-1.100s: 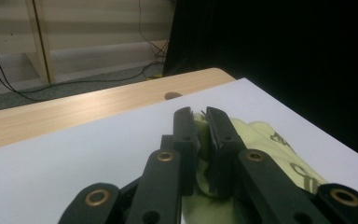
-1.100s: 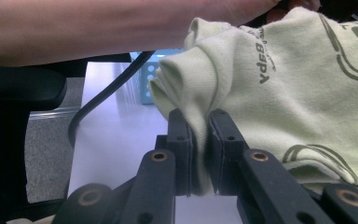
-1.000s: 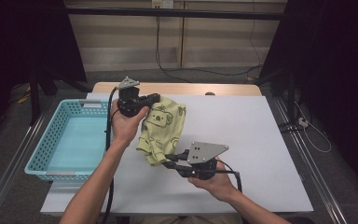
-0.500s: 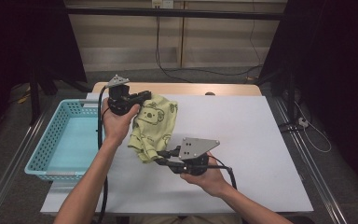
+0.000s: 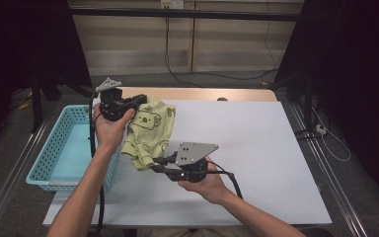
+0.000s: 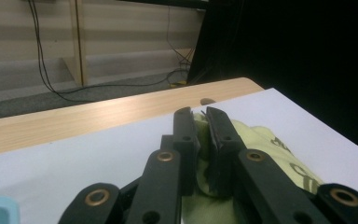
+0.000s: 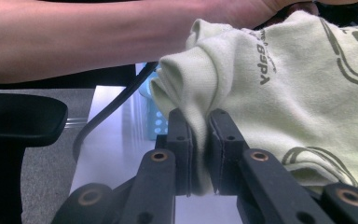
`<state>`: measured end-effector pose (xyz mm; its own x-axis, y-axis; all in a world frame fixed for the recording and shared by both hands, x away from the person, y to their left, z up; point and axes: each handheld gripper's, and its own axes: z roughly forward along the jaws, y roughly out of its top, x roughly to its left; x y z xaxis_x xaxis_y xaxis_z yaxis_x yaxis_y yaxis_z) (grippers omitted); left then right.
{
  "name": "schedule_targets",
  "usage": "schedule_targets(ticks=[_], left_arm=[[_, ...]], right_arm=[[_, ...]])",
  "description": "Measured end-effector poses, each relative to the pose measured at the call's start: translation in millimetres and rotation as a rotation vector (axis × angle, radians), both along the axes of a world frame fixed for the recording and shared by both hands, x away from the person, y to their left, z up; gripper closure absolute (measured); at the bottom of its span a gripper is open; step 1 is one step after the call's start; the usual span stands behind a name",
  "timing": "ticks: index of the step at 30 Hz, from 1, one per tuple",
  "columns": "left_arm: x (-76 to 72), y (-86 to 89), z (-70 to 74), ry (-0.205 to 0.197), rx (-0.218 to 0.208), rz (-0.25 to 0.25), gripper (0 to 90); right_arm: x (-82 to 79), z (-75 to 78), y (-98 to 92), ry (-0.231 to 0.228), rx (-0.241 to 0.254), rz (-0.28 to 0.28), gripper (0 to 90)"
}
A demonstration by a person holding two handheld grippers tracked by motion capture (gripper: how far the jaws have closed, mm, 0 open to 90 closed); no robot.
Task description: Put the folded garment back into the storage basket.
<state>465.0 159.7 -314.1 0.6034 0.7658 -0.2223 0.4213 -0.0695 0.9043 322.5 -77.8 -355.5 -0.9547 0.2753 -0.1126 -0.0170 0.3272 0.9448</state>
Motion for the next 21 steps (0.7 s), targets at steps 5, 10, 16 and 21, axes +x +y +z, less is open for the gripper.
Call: schedule_targets(ticks=[5,10,16,21], left_arm=[[1.2,10.2,0.3,-0.005,-0.001,0.015,83.5],[1.5,22.6,0.6,-0.002,-0.004,0.036,83.5],[2.1,33.7,-0.2,0.0,-0.005,0.055,83.6],[3.6,40.7,0.8,0.001,-0.009,0.073,83.6]], right_arm=[[3.6,0.2,10.4,0.0,0.004,0.01,80.6],[8.0,-1.5,19.7,0.002,0.012,0.025,80.5],[11.1,-3.8,28.3,0.013,0.017,0.031,80.5],[15.0,-2.3,33.8,0.008,0.017,0.036,80.5]])
